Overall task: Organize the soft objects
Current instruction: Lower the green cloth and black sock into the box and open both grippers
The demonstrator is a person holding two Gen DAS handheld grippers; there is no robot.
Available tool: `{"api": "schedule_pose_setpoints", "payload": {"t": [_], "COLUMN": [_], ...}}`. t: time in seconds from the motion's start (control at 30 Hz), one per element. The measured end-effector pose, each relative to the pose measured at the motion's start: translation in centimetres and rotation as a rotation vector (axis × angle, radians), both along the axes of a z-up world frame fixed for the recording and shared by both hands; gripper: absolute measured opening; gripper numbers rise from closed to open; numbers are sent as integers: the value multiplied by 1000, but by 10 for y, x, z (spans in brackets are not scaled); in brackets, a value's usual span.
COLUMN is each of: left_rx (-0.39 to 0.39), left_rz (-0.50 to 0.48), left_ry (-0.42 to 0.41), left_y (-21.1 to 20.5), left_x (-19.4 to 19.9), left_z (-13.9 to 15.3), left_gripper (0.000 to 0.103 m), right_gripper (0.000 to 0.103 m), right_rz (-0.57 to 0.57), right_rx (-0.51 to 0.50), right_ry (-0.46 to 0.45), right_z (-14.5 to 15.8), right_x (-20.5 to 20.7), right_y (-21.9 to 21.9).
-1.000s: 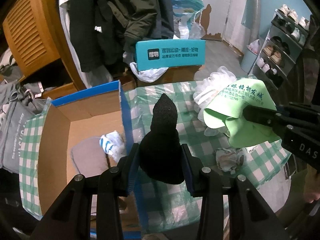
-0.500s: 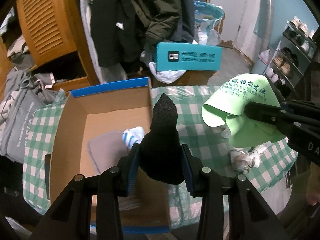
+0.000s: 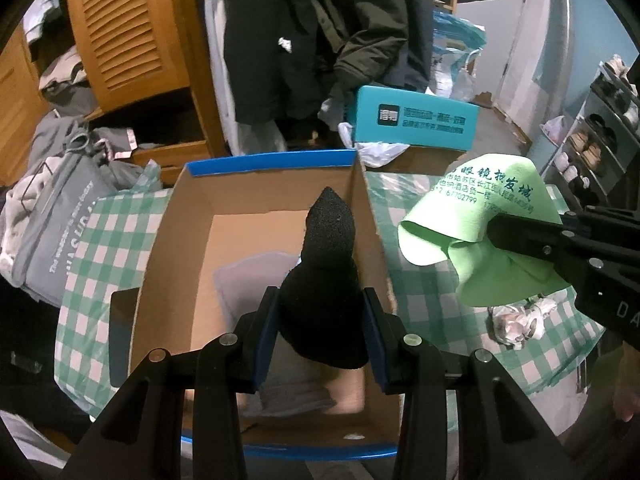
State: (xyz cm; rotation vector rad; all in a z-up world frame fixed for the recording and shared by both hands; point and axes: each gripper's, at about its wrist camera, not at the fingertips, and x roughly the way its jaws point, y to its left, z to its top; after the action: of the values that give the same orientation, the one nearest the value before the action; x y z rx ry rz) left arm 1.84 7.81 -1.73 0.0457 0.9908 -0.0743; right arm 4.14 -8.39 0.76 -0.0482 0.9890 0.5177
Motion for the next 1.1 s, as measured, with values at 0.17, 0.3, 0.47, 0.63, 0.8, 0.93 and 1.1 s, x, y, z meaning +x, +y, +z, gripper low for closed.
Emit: {"api": "schedule_pose_setpoints", "payload": {"t": [0.17, 0.3, 0.47, 0.63, 0.8, 0.93, 1.1], "left_rx": [7, 7, 7, 10, 13, 18, 23], "left_rz": [24, 42, 67, 92, 110, 122, 132], "left_ry": [4, 11, 19, 29, 43, 54, 69], "left_y": [13, 24, 37, 48, 57, 63, 67], "left_x": [-1, -1, -1, 0, 1, 2, 3], "left_z": [-4, -7, -11, -16, -22, -26, -31], "left_gripper": [41, 41, 41, 41, 41, 41, 41], "right_gripper": [8, 8, 8, 8, 8, 8, 8], "right_rz": [27, 46, 65, 88, 113, 134, 144], "right_rx": [1, -4, -6, -16, -29, -27, -26], "right_ry": [13, 21, 42, 59, 77, 100, 120], "right_z": [-4, -8, -15, -23, -32, -39, -46], "right_x": [4, 7, 11, 15, 16, 17, 19], "right_y": [18, 31, 46, 62, 77, 86, 91]}}
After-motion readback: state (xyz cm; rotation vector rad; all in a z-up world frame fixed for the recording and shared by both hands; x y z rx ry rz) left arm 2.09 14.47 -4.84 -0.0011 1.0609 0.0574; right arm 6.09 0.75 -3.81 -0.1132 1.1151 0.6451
